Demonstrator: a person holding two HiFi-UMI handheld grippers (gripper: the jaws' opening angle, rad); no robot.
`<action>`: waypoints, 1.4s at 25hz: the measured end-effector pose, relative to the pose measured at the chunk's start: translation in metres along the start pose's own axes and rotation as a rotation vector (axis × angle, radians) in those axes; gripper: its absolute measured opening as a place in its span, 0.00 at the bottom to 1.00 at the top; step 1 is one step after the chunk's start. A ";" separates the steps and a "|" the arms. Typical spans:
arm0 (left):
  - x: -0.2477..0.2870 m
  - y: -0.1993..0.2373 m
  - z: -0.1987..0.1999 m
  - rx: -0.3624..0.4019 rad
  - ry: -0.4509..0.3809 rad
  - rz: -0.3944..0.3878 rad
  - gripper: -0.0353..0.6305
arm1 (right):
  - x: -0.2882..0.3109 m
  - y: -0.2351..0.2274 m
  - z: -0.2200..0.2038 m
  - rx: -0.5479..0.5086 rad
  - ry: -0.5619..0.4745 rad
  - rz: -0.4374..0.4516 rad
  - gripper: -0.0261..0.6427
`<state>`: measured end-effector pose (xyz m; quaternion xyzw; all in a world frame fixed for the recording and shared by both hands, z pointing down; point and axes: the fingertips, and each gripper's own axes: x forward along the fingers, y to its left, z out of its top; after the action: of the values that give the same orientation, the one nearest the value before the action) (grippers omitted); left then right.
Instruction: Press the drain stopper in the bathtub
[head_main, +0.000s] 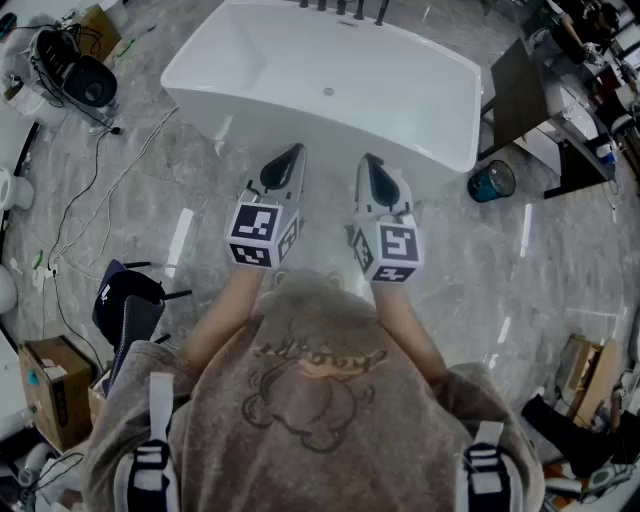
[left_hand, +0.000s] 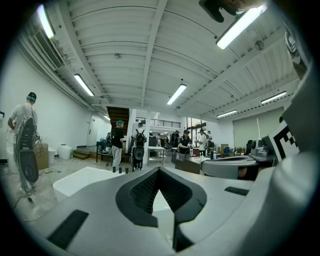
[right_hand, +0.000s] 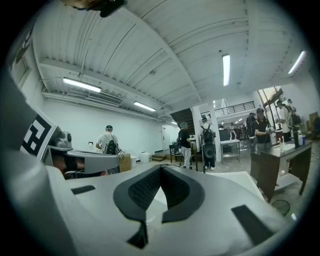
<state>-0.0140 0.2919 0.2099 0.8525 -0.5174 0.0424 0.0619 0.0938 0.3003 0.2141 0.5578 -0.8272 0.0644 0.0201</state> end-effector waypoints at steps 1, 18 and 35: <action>0.000 0.000 0.000 0.001 -0.001 -0.001 0.06 | 0.000 0.000 -0.001 -0.002 0.000 0.002 0.04; -0.006 0.026 -0.004 0.010 -0.001 -0.038 0.06 | 0.016 0.023 -0.008 -0.010 -0.016 -0.015 0.04; 0.038 0.067 -0.013 0.003 -0.003 -0.085 0.06 | 0.071 0.015 -0.008 -0.006 -0.049 -0.060 0.04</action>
<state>-0.0563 0.2299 0.2320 0.8738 -0.4807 0.0395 0.0616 0.0527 0.2419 0.2286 0.5839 -0.8104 0.0476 0.0032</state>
